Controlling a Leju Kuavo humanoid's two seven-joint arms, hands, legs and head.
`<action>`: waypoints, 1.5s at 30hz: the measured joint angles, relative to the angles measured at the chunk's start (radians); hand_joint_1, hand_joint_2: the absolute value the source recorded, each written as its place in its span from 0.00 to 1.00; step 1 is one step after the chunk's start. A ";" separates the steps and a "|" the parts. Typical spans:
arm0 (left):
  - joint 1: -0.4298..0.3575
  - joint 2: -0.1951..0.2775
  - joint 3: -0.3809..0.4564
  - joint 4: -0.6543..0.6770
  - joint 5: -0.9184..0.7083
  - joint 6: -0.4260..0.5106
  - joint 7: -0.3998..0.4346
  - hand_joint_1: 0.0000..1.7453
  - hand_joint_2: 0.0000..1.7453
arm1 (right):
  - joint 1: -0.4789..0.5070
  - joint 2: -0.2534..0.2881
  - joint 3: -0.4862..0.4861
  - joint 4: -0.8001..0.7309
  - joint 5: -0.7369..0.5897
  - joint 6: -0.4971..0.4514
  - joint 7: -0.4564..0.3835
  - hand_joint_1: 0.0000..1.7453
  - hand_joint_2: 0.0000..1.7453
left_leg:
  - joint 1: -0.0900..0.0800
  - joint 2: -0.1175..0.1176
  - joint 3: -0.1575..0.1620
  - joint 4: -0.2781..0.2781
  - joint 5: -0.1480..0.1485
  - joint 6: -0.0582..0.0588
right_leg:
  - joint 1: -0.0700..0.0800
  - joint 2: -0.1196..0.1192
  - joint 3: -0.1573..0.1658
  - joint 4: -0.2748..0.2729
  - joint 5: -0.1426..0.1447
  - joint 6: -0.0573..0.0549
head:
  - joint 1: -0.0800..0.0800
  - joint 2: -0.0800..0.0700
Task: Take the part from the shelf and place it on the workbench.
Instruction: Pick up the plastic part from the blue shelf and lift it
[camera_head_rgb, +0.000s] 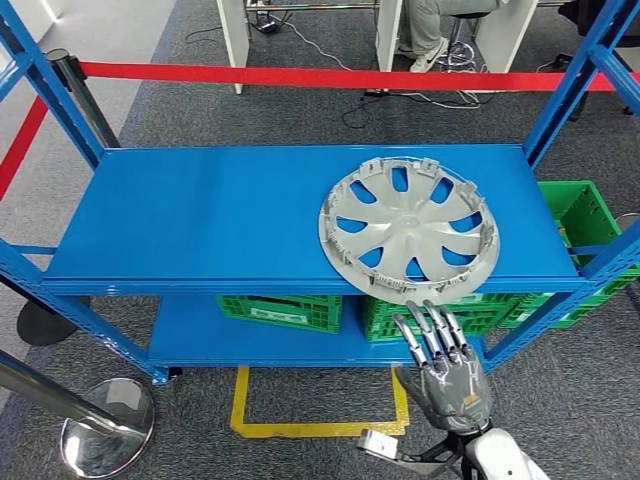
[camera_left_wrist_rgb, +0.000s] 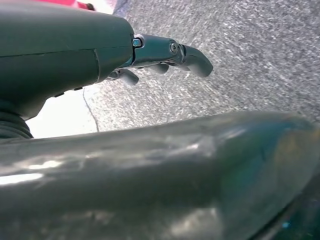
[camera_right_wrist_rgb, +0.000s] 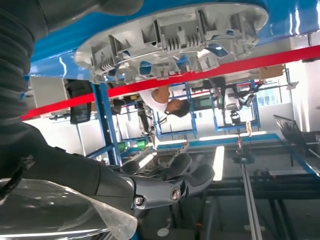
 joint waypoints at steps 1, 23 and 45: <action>0.002 0.001 -0.005 -0.004 0.000 -0.001 0.006 0.00 0.00 | -0.008 -0.001 0.001 0.007 0.000 0.003 -0.003 0.00 1.00 | 0.000 0.000 0.000 0.000 0.000 0.000 | 0.000 0.000 0.000 0.000 0.000 0.000 | 0.000 0.000; 0.026 0.012 -0.093 -0.087 0.030 -0.038 0.065 0.00 0.00 | -0.122 0.004 0.039 0.123 0.031 0.093 0.002 0.00 1.00 | 0.000 0.000 0.000 0.000 0.000 0.000 | 0.000 0.000 0.000 0.000 0.000 0.000 | 0.000 0.000; 0.041 0.031 -0.187 -0.141 0.090 -0.052 0.124 0.00 0.00 | -0.238 0.061 0.009 0.229 0.042 0.190 0.049 0.00 1.00 | 0.000 0.000 0.000 0.000 0.000 0.000 | 0.000 0.000 0.000 0.000 0.000 0.000 | 0.000 0.000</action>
